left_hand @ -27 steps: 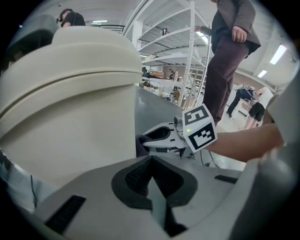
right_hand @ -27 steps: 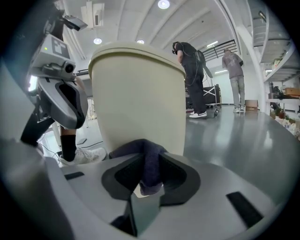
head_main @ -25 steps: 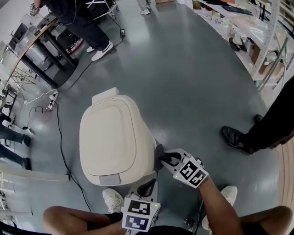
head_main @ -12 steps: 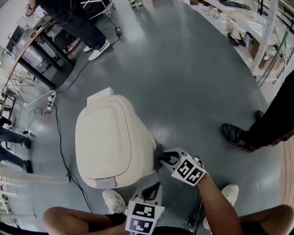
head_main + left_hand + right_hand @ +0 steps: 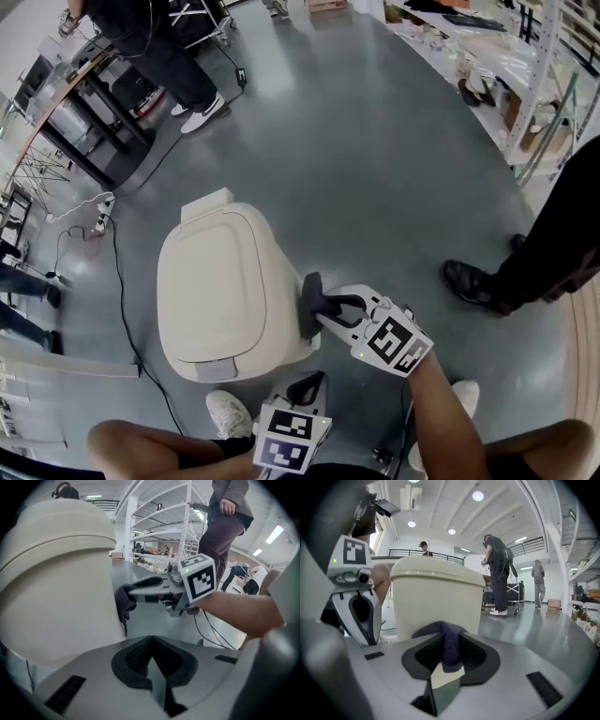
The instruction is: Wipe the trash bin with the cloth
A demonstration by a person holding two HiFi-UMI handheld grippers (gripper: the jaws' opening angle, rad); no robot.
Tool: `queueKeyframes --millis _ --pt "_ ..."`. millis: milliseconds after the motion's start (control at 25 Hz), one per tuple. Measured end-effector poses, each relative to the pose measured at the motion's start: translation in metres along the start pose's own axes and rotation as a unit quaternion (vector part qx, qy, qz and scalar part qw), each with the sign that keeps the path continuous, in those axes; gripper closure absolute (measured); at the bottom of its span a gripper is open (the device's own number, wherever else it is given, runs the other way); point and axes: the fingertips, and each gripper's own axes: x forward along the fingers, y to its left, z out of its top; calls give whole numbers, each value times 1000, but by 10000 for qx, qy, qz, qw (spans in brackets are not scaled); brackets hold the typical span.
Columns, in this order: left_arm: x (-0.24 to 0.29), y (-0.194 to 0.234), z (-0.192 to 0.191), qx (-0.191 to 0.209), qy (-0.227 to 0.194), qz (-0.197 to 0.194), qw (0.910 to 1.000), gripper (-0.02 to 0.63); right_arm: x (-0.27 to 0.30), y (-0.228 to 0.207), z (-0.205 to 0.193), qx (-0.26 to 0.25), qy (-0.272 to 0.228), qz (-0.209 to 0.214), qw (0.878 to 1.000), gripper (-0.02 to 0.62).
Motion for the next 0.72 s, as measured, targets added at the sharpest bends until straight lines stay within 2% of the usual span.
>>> queueKeyframes --millis 200,320,480,600,720 --pt "-5 -4 -2 103 27 -51 9999 606 -13 -9 56 -299 -489 -164 9982 502" --pt "-5 -8 -2 153 13 -66 9999 606 -15 -8 75 -533 -551 -176 9969 502" --pt "-4 2 3 88 -58 1 9999 606 -10 -10 77 -563 -592 -146 9966 502" --pt "-7 10 7 -50 -78 44 9999 606 -6 -11 70 -439 -568 -105 9974 502" --pt "-5 11 4 -11 -124 37 9999 606 -1 -10 63 -180 -696 -74 9974 502"
